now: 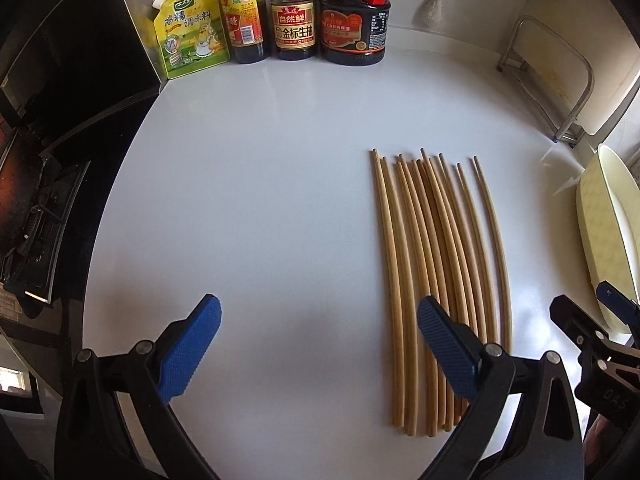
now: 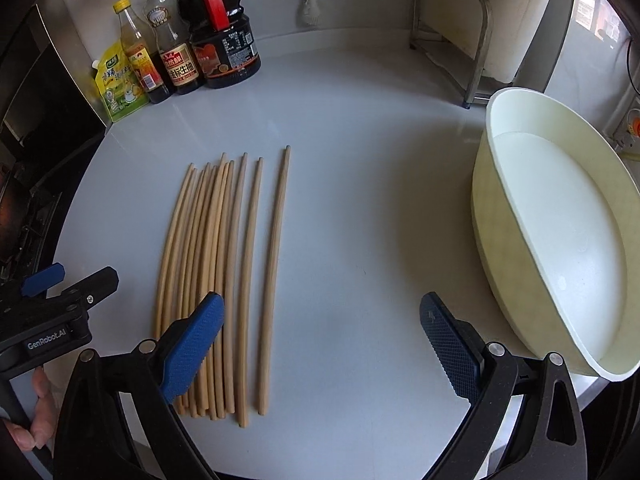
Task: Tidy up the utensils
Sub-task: 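Lower the left tool onto one wooden chopstick and close it while the right tool grasps another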
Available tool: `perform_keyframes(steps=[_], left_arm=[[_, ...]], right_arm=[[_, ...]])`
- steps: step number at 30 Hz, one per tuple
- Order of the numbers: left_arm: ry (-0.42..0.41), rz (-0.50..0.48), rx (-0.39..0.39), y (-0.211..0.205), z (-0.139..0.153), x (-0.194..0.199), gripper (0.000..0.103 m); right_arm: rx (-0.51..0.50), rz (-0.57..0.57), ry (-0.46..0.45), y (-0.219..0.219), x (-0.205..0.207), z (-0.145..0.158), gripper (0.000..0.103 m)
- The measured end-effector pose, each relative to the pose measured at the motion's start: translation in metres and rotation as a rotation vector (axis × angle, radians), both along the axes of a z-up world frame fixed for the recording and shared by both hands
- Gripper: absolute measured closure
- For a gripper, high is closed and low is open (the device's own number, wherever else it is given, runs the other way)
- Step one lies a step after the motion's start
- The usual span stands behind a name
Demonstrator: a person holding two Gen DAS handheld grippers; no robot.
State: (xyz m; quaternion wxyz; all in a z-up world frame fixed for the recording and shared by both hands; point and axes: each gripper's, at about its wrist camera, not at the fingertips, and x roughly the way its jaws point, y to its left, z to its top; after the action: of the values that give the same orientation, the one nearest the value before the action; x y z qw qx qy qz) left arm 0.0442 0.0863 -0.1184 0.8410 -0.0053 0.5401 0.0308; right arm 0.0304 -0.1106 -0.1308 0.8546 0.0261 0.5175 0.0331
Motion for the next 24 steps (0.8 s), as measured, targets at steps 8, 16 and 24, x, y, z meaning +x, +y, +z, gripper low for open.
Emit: perform_keyframes(steps=[8,16,24], left_arm=[[0.032,-0.003,-0.033,0.002,-0.024,0.016,0.006],[0.043,-0.028,-0.051,-0.002,-0.033,0.018,0.006],[0.037,-0.048,-0.009,-0.006,-0.037,0.019,0.006]], right_arm=[[-0.025,-0.016,0.043,-0.001,0.018,-0.033,0.009],[-0.078,-0.006,0.052,0.007,0.024,-0.043,0.009],[-0.106,-0.01,0.057,0.005,0.025,-0.048,0.009]])
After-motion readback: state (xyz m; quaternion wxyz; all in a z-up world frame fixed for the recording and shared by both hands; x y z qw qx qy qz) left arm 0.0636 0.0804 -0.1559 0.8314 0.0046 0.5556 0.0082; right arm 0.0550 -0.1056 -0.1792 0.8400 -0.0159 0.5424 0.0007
